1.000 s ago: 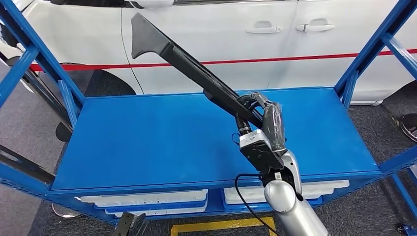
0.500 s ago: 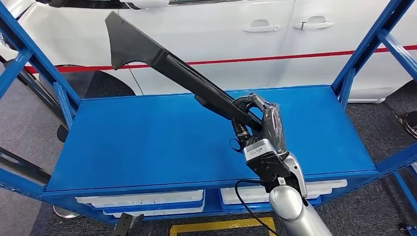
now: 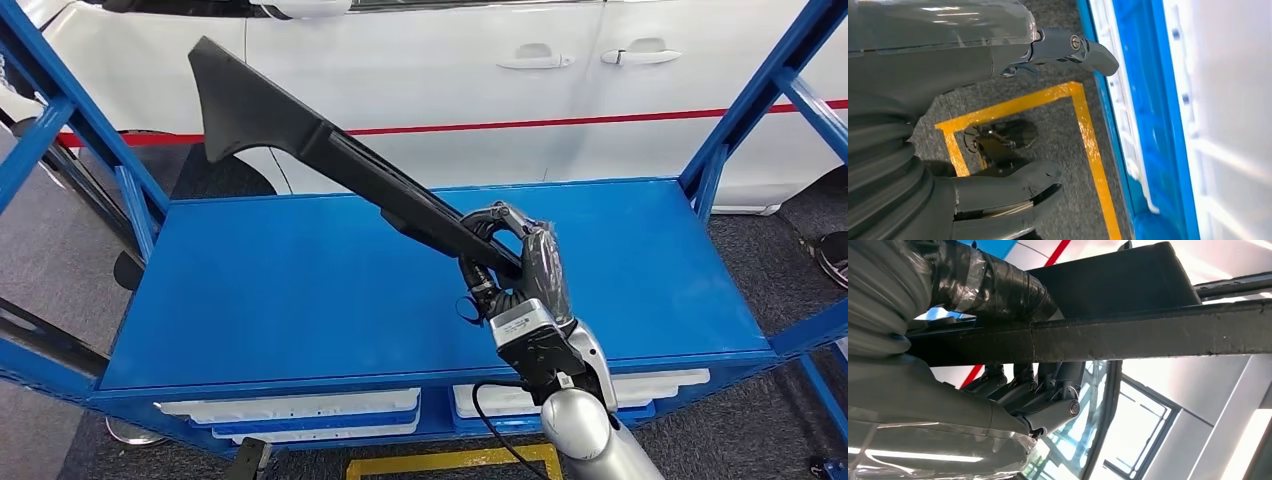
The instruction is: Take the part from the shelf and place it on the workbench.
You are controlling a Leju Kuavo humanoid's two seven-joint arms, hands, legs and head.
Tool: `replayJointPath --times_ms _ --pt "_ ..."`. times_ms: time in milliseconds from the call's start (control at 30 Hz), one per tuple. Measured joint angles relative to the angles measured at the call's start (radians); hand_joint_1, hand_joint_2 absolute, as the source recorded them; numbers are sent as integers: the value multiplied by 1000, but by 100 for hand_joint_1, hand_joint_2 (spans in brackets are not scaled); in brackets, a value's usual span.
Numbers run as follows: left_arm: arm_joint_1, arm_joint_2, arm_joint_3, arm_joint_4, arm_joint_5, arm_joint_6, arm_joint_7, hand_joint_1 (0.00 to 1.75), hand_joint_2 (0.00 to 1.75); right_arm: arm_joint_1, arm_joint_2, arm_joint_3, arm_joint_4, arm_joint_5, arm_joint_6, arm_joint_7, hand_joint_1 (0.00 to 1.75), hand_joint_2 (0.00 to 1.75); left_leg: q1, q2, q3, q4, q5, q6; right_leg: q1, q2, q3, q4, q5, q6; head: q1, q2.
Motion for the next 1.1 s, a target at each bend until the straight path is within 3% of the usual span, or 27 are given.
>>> replayJointPath --times_ms 33,133,167,200,233,267,333,367,467,533,633,700,733,833,867,967,1000,1033,1100 --pt "-1 -1 2 0 1 0 2 0 175 0 0 0 -3 0 0 -1 175 175 3 1 2 -6 4 6 0 0 -14 32 -22 4 0 0" --pt "-1 -4 5 0 3 -1 5 0 175 3 -1 1 -6 -2 0 -2 175 175 2 3 0 -5 8 13 -5 0 -96 211 -112 12 0 0" --pt "-1 -5 6 1 3 -1 7 0 175 5 -1 1 -6 -5 0 -2 175 175 2 4 -1 -2 9 13 -6 -1 -112 247 -121 14 0 0" --pt "-1 -6 6 1 3 -2 10 0 175 6 -1 2 -6 -8 0 -2 175 175 2 4 -3 1 9 13 -8 -1 -110 247 -110 16 0 0" --pt "-1 -8 7 2 3 -2 12 0 175 6 -1 2 -6 -13 0 -2 175 175 2 3 -5 5 8 12 -10 -1 -89 209 -83 16 0 0" --pt "-1 -9 7 3 3 -3 15 0 175 5 -1 2 -6 -16 0 -1 175 175 2 2 -7 9 7 10 -11 -1 -55 145 -49 14 0 0" --pt "-3 -11 8 5 1 -3 18 0 175 2 -1 2 -7 -22 1 0 175 175 -1 0 -12 17 5 3 -10 -1 1 33 -7 9 0 0" --pt "-3 -11 8 6 0 -3 19 0 175 1 -1 2 -7 -24 1 1 175 175 -3 0 -15 20 6 -3 -8 0 12 6 0 5 0 0" --pt "-5 -12 8 8 -2 -3 21 0 175 1 -1 3 -7 -30 2 3 175 175 -2 0 -22 23 10 -20 -6 1 6 -4 11 -12 0 0" --pt "-6 -13 9 9 -3 -3 22 0 175 -1 -1 4 -7 -33 2 4 175 175 1 1 -37 58 -29 -30 -8 -3 -1 -11 24 -28 0 0" --pt "-8 -13 10 11 -3 -3 22 0 175 -3 0 8 -7 -35 2 5 175 175 4 1 -85 215 -149 -40 -6 -8 -25 -13 45 -39 -1 0" --pt "-9 -13 10 14 -3 -3 23 0 175 -3 0 8 -7 -36 3 6 175 175 4 1 -79 259 -173 -41 -4 -8 -47 -11 60 -39 -1 0" --pt "-9 -13 10 15 -4 -3 23 0 175 -3 0 9 -7 -36 4 6 175 175 4 1 -51 230 -160 -39 -3 -8 -58 -9 68 -38 -1 0" --pt "-17 -13 11 15 -4 -3 25 0 175 -5 0 9 -7 -40 7 8 175 175 -1 1 70 44 -105 -25 -1 -8 -81 -8 93 -29 -1 0" --pt "-20 -13 12 15 -4 -3 26 0 175 -6 0 9 -6 -42 9 8 175 175 -4 0 87 9 -96 -20 -1 -9 -84 -10 102 -23 -1 0" --pt "-24 -15 14 15 -3 -3 32 0 175 -9 0 13 -5 -47 14 6 175 175 -9 0 78 -3 -71 -4 -3 -10 -84 -22 126 -4 -1 0" --pt "-24 -16 15 16 -3 -3 33 0 175 -9 0 15 -4 -49 15 6 175 175 -7 3 74 -7 -58 2 -4 -8 -87 -19 120 1 0 0" --pt "-26 -17 15 16 -3 -3 34 0 175 -10 -1 15 -2 -50 17 5 175 175 -4 5 66 -12 -43 9 -5 -7 -95 -4 94 6 0 0" --pt "-28 -19 17 16 -2 -3 35 0 175 -10 -1 16 2 -56 18 1 175 175 -2 10 41 -16 -15 18 -8 -3 -120 86 -7 12 0 0"
